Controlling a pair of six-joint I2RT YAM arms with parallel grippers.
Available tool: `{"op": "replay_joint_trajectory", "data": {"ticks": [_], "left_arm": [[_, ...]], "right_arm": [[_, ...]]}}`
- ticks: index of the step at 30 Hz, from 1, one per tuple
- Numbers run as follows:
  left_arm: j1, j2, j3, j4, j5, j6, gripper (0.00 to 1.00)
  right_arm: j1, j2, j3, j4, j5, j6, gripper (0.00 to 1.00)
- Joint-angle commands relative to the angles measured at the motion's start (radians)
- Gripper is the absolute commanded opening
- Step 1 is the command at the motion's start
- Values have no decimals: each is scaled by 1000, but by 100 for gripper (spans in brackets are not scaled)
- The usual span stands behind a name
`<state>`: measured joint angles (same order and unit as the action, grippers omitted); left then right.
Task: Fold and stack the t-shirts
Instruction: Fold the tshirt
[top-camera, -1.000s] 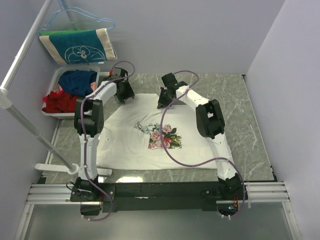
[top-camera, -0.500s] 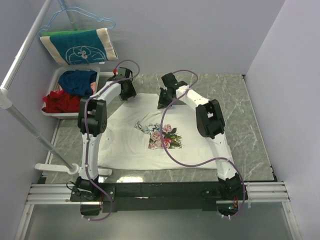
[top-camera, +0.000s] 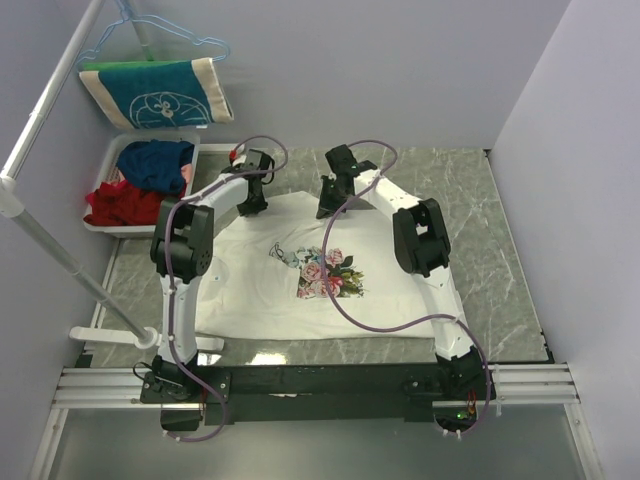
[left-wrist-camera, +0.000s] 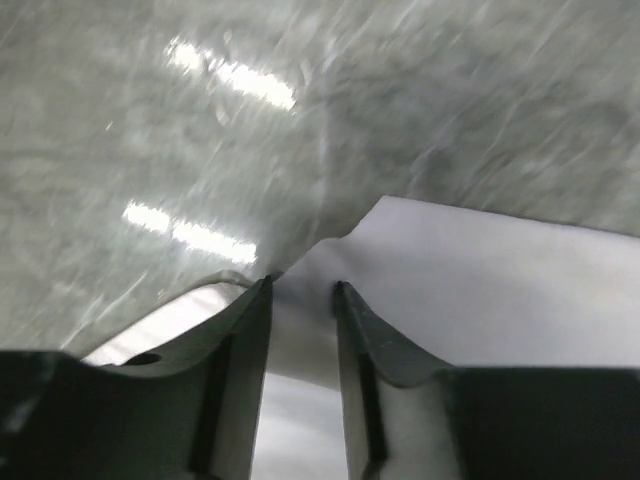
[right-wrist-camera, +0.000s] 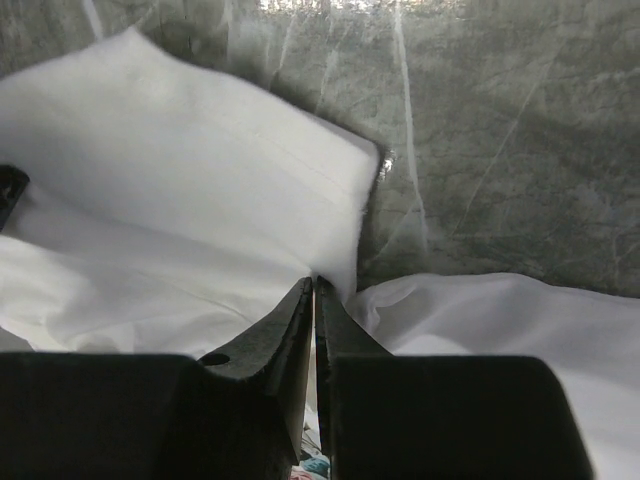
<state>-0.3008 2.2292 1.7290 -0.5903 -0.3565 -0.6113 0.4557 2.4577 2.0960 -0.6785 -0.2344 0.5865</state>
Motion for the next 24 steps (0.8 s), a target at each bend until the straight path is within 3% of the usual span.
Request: {"op": "replay_joint_trajectory", "data": {"ticks": [1, 3, 4, 5, 9, 10, 13, 16, 24], "left_arm": [[5, -37, -121, -135, -32, -4, 32], [3, -51, -121, -141, -24, -11, 18], [3, -60, -115, -155, -10, -15, 5], [2, -65, -112, -157, -6, -15, 1], [-6, -88, -68, -137, 10, -2, 1], [-6, -85, -50, -134, 10, 1, 7], [-6, -59, 50, -137, 16, 10, 47], [-4, -25, 147, -141, 36, 15, 61], [-4, 70, 283, -120, 99, 47, 62]], "right_arm": [[-20, 18, 30, -49, 9, -7, 12], [-22, 18, 30, -53, 12, -5, 12], [-22, 15, 30, -53, 15, -4, 12], [-23, 15, 29, -53, 15, -4, 12], [-26, 15, 29, -52, 14, -4, 12], [-25, 15, 29, -52, 12, -2, 12], [-26, 20, 27, -55, 14, -4, 12], [-26, 20, 21, -53, 14, -4, 12], [-25, 24, 16, -49, 9, 4, 12]]}}
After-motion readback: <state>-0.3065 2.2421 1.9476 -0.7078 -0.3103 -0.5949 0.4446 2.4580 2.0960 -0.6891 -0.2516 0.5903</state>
